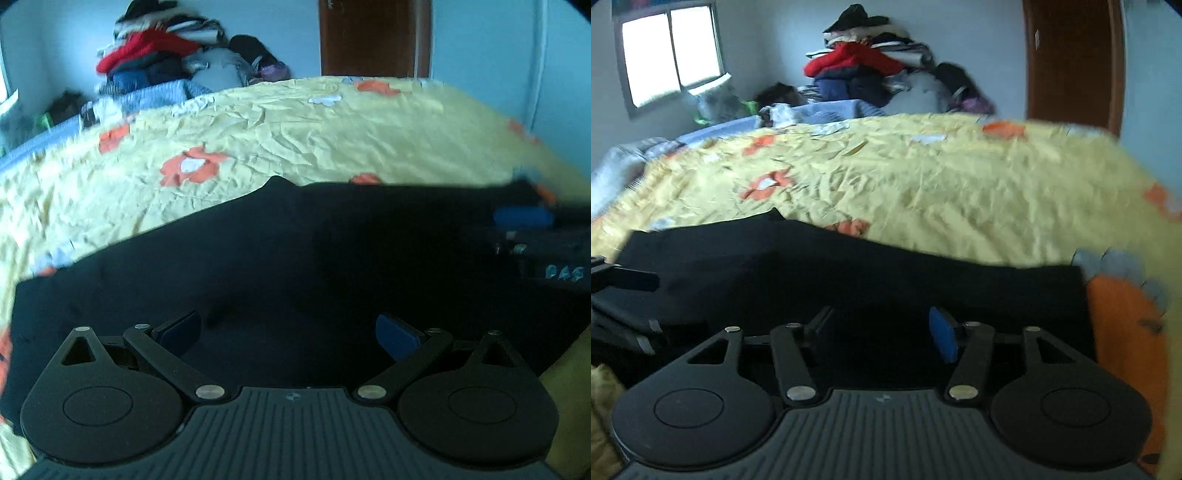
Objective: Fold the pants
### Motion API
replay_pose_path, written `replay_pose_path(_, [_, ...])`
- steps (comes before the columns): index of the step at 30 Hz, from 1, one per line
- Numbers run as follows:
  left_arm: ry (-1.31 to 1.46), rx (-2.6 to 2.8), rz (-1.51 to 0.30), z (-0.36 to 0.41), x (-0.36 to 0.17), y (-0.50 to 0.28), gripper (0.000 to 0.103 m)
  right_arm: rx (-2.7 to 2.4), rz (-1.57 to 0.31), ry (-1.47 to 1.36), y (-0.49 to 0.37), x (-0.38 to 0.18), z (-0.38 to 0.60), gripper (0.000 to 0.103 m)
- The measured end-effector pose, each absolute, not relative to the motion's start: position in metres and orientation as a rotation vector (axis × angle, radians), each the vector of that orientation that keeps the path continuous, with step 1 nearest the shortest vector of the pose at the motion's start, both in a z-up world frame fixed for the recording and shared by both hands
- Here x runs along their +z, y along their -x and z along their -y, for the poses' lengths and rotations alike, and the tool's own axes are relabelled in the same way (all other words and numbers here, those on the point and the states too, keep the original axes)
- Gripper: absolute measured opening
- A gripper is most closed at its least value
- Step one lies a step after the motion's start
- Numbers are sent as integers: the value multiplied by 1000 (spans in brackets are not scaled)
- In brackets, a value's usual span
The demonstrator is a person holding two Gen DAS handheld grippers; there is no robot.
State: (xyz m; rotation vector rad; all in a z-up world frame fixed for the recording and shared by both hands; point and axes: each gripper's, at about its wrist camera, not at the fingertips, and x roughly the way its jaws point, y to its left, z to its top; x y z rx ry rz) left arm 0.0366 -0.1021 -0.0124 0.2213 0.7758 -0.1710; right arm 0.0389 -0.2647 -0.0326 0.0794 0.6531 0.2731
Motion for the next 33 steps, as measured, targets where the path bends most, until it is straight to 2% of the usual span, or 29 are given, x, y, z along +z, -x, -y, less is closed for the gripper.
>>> replay_pose_path(5, [-247,-178,-748,98,-15,-32,103,395,-674,31,-28,-29,230,57])
replay_pose_path(8, [-203,-152,-750,82,-12,-31,102,340,-668,69,-23,-35,225,70])
replay_pose_path(13, [-131,-56,-768,42,-10,-35,103,370,-645,14,-14,-26,222,70])
replay_pose_path(17, [-96,-49,-803,22,-11,-39,102,367,-674,101,-24,-36,197,79])
replay_pose_path(22, [-44,7,-747,-5,5,-34,102,388,-616,72,-19,-12,178,79])
replay_pose_path(27, [-27,83,-790,-38,1,-38,102,475,-547,196,-8,1,130,79])
replay_pose_path(33, [-52,89,-798,-52,-2,-26,103,493,-647,197,-19,-18,111,79])
